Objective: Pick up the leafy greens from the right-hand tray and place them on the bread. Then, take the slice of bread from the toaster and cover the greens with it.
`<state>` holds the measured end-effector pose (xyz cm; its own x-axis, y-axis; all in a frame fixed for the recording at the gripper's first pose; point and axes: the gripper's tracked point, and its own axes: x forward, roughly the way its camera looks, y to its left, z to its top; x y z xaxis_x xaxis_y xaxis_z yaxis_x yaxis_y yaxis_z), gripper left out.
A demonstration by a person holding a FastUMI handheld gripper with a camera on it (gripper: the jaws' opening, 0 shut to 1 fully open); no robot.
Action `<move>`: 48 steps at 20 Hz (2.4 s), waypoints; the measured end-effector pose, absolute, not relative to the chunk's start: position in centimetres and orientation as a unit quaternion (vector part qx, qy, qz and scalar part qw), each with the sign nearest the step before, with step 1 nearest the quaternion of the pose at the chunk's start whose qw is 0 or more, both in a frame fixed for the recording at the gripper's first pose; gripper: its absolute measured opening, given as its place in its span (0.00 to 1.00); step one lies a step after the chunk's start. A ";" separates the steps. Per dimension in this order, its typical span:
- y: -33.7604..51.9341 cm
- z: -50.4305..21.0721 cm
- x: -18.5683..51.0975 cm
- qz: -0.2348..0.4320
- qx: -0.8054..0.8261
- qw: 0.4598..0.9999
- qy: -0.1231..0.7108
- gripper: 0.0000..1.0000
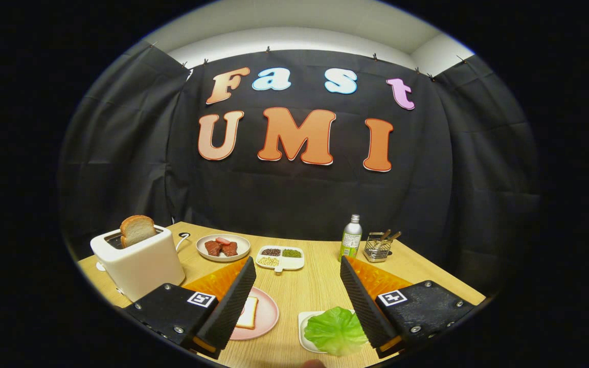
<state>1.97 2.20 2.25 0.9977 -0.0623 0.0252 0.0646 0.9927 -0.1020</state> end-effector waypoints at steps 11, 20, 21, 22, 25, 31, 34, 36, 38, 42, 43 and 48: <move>2.7 -1.5 4.9 -0.037 -0.058 0.997 0.041 0.99; -4.5 -8.2 5.4 -0.108 -0.042 0.985 0.128 0.99; -5.0 -8.8 5.2 -0.110 -0.039 0.984 0.135 0.99; -5.4 -9.3 5.2 -0.113 -0.037 0.983 0.141 0.99; -6.3 -11.4 4.9 -0.115 -0.034 0.978 0.170 1.00; -6.5 -14.9 5.3 -0.102 -0.028 0.970 0.219 1.00; -6.6 -16.2 5.5 -0.099 -0.025 0.967 0.234 0.99; -6.7 -17.0 5.6 -0.093 -0.022 0.964 0.249 0.97; -6.8 -17.8 5.6 -0.091 -0.015 0.962 0.258 0.92; -6.7 -18.6 5.6 -0.090 -0.007 0.959 0.269 0.80; -6.6 -18.9 5.6 -0.089 -0.006 0.958 0.274 0.78; -6.2 -19.0 5.7 -0.080 0.008 0.959 0.274 0.63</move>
<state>5.68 -6.20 -18.99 0.8376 -0.1486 -0.5256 0.1572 0.9872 -0.0286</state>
